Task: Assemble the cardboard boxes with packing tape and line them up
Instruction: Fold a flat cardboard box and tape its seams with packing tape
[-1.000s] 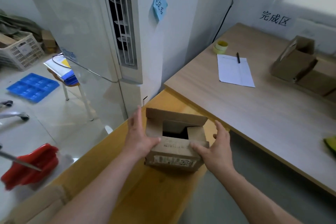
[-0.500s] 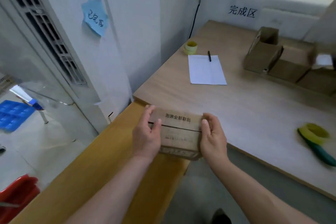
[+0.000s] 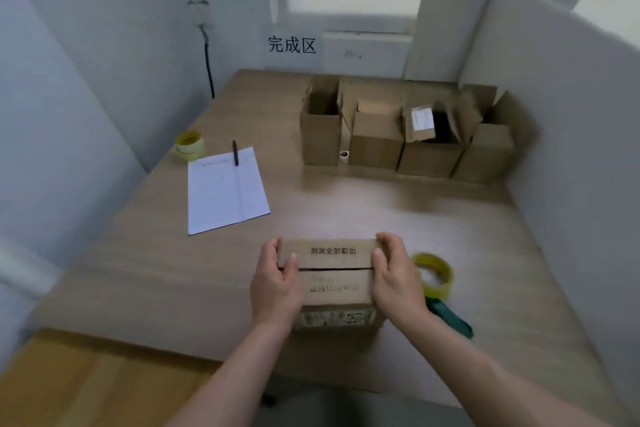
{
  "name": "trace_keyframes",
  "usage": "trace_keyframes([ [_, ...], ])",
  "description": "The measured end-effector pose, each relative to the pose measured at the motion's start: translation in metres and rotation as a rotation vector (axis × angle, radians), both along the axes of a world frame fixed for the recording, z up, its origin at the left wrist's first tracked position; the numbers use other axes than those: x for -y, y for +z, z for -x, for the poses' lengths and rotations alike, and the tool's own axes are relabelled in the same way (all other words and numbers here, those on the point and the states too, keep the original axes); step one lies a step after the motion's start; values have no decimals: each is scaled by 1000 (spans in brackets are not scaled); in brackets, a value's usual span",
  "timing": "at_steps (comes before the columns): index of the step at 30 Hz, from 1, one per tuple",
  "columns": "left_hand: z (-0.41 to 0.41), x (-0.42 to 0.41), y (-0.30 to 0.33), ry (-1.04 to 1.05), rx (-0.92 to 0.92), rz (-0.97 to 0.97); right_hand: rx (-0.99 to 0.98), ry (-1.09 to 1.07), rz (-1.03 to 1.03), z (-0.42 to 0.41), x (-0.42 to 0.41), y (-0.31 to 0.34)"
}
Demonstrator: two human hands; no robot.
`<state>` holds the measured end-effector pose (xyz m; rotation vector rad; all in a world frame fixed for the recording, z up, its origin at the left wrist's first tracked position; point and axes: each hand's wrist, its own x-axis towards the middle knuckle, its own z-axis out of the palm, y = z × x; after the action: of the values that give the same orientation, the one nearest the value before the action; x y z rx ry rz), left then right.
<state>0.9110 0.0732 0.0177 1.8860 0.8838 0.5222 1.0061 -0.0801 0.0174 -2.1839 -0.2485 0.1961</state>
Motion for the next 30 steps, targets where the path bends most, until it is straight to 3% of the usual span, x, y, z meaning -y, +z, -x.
trace_keyframes([
  [6, -64, -38, -10, -30, -31, 61, -138, 133, 23, -46, -14, 4],
  [13, -106, -58, -18, -148, -14, -62, -42, -42, -48, -89, -35, -11],
  [18, -119, -75, -47, -227, -175, -73, -151, -27, 78, -94, -45, -34],
  [27, -131, -84, -55, -293, -165, -124, -155, 8, 137, -110, -49, -41],
  [30, -134, -85, -51, -303, -239, -149, -143, 17, 121, -112, -48, -44],
])
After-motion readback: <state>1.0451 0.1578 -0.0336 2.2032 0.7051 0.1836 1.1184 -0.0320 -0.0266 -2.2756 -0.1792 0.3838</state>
